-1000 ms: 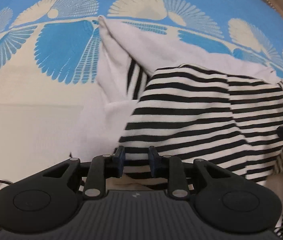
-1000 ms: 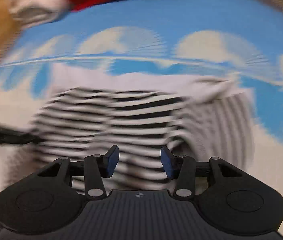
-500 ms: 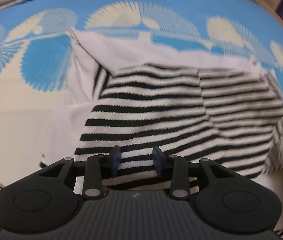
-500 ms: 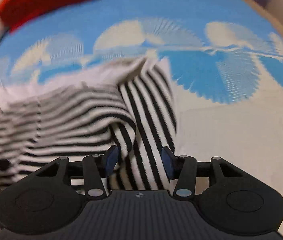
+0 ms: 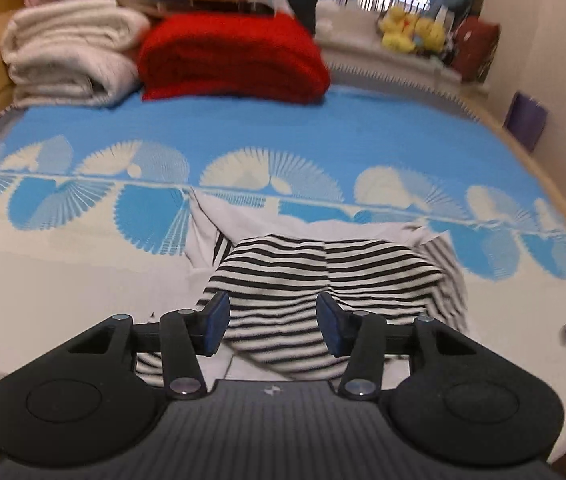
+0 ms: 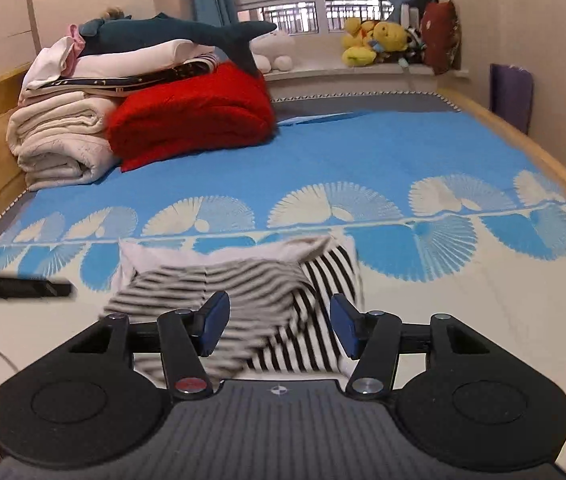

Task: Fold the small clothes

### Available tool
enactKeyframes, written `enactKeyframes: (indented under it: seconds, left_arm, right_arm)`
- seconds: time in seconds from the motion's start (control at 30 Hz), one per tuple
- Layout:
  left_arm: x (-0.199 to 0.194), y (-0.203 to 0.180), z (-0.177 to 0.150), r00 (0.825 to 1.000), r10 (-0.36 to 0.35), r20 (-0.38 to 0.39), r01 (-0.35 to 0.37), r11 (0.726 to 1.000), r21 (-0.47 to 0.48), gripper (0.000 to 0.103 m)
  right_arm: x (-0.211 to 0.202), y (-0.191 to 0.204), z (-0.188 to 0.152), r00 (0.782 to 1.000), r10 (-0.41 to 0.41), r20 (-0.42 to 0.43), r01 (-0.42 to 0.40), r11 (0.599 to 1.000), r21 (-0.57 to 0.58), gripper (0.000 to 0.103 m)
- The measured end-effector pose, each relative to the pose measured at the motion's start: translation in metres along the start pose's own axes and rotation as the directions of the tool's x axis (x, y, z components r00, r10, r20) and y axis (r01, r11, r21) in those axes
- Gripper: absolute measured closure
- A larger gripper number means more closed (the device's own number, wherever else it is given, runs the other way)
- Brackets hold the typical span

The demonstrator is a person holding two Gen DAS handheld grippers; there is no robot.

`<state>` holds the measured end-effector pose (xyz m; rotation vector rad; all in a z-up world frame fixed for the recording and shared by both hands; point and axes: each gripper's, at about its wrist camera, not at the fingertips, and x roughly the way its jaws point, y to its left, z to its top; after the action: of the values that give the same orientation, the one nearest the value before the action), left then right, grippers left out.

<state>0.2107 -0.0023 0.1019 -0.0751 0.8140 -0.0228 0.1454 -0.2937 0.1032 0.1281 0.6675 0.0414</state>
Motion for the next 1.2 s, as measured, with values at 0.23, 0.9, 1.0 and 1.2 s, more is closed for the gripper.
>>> enactKeyframes:
  seconds: [0.23,0.9,1.0,1.2]
  left_arm:
    - [-0.075,-0.018,-0.079,0.996,-0.068,0.053,0.060,0.987,0.149,0.050]
    - [-0.023,0.057,-0.155,0.999,-0.023,-0.039,0.023,1.000,-0.003,0.067]
    - [-0.005,0.088,-0.153,0.992,-0.041,-0.120,0.020,0.985,-0.169,0.066]
    - [0.017,0.137,-0.158,0.967,-0.058,-0.247,-0.050,0.910,-0.411,0.047]
  right_arm:
    - [-0.009,-0.029,-0.082,0.994,-0.079,-0.077,0.079,0.997,0.006,0.046]
    - [0.001,-0.046,-0.120,0.986,-0.095,-0.138,0.096,0.995,-0.006,0.048]
    - [0.007,-0.057,-0.121,0.981,-0.096,-0.168,0.106,0.993,0.053,0.048]
    - [0.022,-0.077,-0.131,0.961,-0.105,-0.256,0.138,0.983,0.117,0.048]
